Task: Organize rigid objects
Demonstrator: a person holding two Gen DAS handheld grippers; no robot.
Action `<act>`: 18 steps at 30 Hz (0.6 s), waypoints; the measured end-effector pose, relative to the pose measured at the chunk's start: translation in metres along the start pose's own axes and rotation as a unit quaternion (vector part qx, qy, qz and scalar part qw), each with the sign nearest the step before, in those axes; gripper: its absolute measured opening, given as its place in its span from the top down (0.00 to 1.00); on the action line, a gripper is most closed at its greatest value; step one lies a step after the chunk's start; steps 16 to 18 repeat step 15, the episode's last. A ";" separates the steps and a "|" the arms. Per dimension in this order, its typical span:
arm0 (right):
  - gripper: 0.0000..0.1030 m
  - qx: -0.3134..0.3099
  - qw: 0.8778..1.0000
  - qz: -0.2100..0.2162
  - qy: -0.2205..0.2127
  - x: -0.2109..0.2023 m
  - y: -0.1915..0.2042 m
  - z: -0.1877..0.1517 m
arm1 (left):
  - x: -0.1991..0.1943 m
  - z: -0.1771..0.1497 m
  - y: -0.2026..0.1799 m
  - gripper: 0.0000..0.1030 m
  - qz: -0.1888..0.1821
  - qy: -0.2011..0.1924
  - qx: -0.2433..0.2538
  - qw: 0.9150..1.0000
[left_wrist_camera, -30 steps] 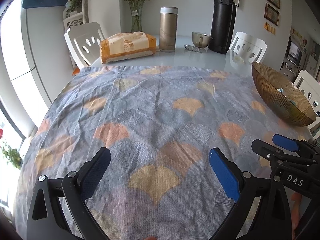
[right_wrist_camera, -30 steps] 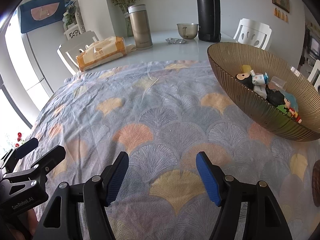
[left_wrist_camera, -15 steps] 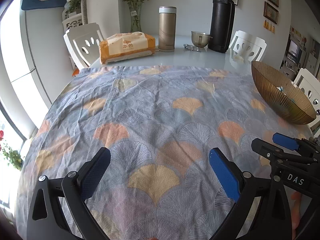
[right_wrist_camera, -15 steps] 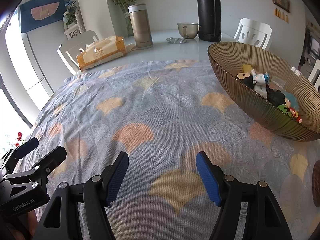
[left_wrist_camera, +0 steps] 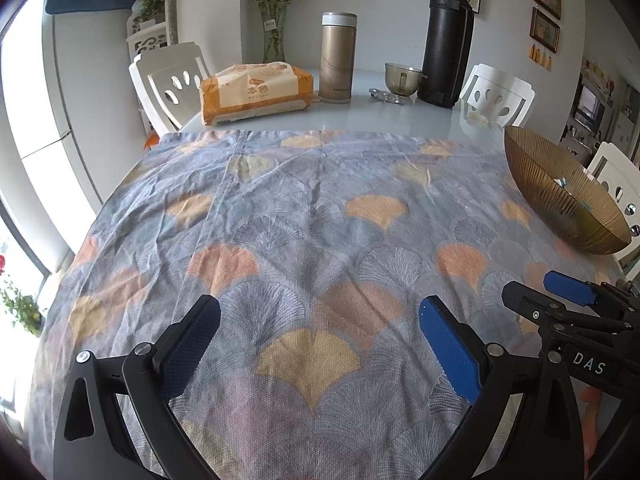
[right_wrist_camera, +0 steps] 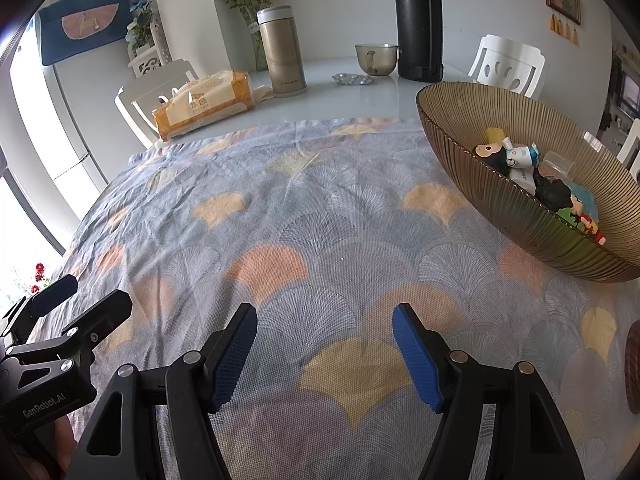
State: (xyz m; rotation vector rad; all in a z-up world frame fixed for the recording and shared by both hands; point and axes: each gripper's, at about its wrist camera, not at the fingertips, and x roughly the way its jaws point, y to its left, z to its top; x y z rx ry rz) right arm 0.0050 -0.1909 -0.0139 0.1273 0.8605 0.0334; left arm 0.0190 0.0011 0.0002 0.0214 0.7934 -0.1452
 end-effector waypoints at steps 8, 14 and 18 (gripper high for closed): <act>0.33 -0.001 1.000 0.000 0.001 0.001 0.000 -0.001 | -0.001 0.000 0.000 0.03 -0.001 -0.003 0.002 1.000; 0.33 -0.001 1.000 0.000 0.001 0.001 0.000 0.000 | -0.015 0.000 -0.003 0.03 0.001 -0.047 0.015 0.999; 0.33 -0.001 1.000 0.000 0.001 0.001 0.000 0.000 | -0.014 0.001 -0.003 0.03 0.000 -0.046 0.016 0.999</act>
